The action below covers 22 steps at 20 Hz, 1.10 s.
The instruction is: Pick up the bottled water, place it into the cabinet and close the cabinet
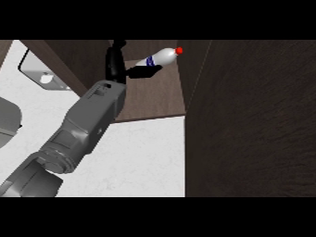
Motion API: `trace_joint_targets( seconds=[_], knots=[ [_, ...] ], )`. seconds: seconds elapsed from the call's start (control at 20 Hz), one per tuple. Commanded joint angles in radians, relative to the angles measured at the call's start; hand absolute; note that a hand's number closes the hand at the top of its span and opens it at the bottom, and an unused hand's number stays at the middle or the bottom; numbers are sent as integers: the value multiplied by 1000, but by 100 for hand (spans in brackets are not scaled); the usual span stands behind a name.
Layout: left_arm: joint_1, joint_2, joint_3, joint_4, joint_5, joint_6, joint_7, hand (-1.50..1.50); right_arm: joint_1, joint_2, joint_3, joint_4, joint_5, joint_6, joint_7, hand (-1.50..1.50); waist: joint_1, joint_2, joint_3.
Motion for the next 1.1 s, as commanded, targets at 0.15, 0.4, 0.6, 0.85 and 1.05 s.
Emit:
trace_joint_targets(
  seconds=[0.15, 0.4, 0.6, 0.85, 1.05],
  knots=[
    [-23, -8, 63, -84, 49, -151, -101, -150, 0, 0, -10, -14, -57, 9, 11, -150, 21, -5, -1],
    [-7, -29, 91, -111, 65, -264, -172, -150, -12, 7, 10, -42, -72, -2, 52, -150, 49, -14, 0],
    [-25, -43, 106, -111, 64, -256, -146, -150, 36, 13, 24, -126, -77, -25, 111, -150, 65, -25, 0],
    [73, -54, 67, -221, 66, -270, -133, -150, 1, 2, -13, -81, -94, -14, 108, -150, 90, -38, 1],
    [184, -54, 9, -338, 104, -267, -151, -150, 20, 21, 49, -99, -56, -16, 113, -150, 85, -43, 1]
  ],
)
